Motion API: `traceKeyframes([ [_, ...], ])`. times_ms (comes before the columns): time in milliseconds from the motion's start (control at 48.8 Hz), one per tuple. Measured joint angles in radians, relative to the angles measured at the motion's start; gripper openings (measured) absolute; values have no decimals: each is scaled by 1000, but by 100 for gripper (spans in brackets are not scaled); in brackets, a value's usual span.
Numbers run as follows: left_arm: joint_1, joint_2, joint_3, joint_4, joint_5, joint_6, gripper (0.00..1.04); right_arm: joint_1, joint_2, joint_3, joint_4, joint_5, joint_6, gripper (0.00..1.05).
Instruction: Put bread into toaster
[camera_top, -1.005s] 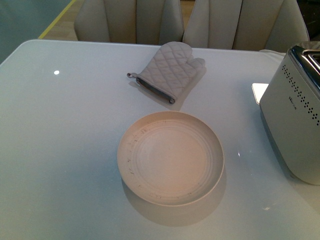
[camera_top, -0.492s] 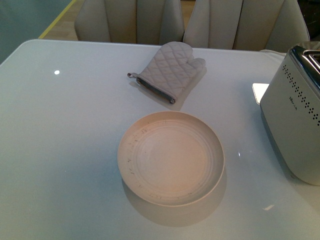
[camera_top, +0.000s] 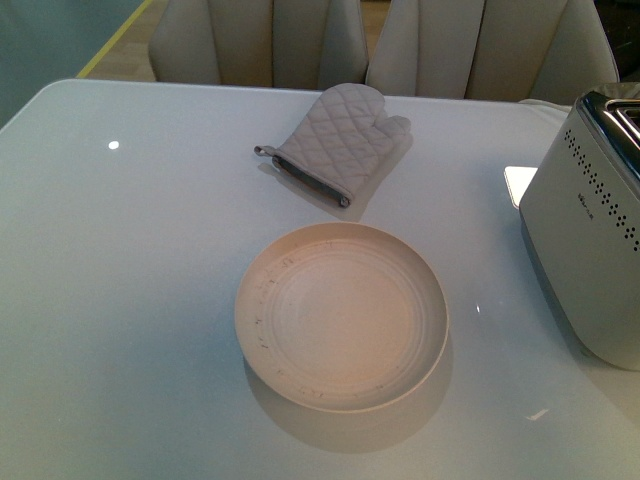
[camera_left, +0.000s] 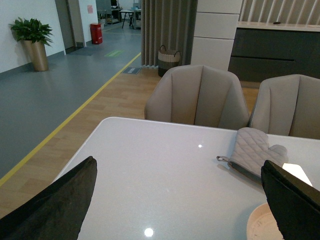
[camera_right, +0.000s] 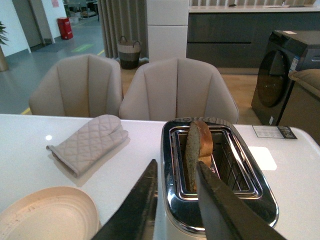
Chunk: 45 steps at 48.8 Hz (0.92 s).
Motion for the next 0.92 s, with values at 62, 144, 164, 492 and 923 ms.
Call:
traceKeyframes([
  [62,0,0,0,0,0,0,98,0,0,0,0,0,0,35],
  [144,0,0,0,0,0,0,98,0,0,0,0,0,0,49],
  [164,0,0,0,0,0,0,98,0,0,0,0,0,0,51],
  [492,0,0,0,0,0,0,98,0,0,0,0,0,2,96],
  [923,0,0,0,0,0,0,98,0,0,0,0,0,2,96],
])
